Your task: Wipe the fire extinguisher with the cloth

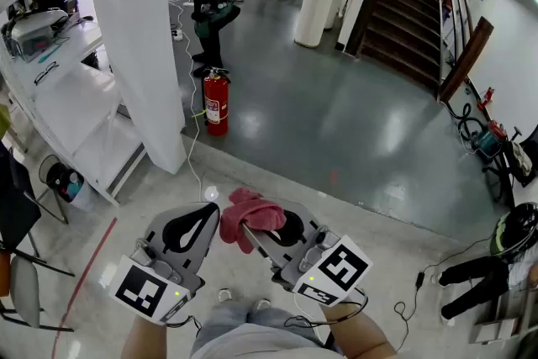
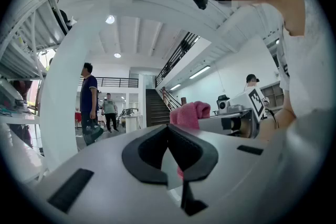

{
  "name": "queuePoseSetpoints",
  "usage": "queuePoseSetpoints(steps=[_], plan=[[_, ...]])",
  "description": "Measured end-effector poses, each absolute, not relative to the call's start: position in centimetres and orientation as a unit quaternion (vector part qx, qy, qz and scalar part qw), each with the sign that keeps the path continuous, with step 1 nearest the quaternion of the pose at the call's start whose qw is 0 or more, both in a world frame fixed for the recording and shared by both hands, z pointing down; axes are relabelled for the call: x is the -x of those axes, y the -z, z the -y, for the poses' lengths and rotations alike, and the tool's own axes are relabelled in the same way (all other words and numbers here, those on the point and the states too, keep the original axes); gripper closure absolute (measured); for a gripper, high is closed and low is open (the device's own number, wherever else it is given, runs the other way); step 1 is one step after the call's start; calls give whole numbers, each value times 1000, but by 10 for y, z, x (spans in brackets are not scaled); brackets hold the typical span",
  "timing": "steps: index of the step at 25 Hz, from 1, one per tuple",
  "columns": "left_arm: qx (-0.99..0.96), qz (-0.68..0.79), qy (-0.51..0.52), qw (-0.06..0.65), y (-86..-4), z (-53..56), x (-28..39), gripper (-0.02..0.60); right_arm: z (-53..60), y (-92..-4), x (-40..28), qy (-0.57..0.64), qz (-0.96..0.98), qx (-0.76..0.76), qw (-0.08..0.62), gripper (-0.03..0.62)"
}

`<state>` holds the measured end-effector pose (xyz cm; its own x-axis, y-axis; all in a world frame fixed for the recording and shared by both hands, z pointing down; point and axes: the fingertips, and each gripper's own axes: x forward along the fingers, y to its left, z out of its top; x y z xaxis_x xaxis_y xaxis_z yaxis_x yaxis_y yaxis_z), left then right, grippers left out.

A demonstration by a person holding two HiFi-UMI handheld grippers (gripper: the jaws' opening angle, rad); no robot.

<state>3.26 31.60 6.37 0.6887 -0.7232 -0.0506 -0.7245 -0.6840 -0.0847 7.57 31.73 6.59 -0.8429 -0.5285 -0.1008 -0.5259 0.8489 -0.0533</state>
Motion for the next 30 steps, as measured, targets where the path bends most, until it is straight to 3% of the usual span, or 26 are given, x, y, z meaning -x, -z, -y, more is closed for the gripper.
queuePoseSetpoints(steps=[16, 30], plan=[[918, -394, -7, 51, -65, -285, -6, 574, -285, -74, -54, 19, -956, 288, 54, 508], [921, -382, -3, 76, -65, -189, 38, 574, -188, -81, -36, 22, -945, 323, 53, 510]])
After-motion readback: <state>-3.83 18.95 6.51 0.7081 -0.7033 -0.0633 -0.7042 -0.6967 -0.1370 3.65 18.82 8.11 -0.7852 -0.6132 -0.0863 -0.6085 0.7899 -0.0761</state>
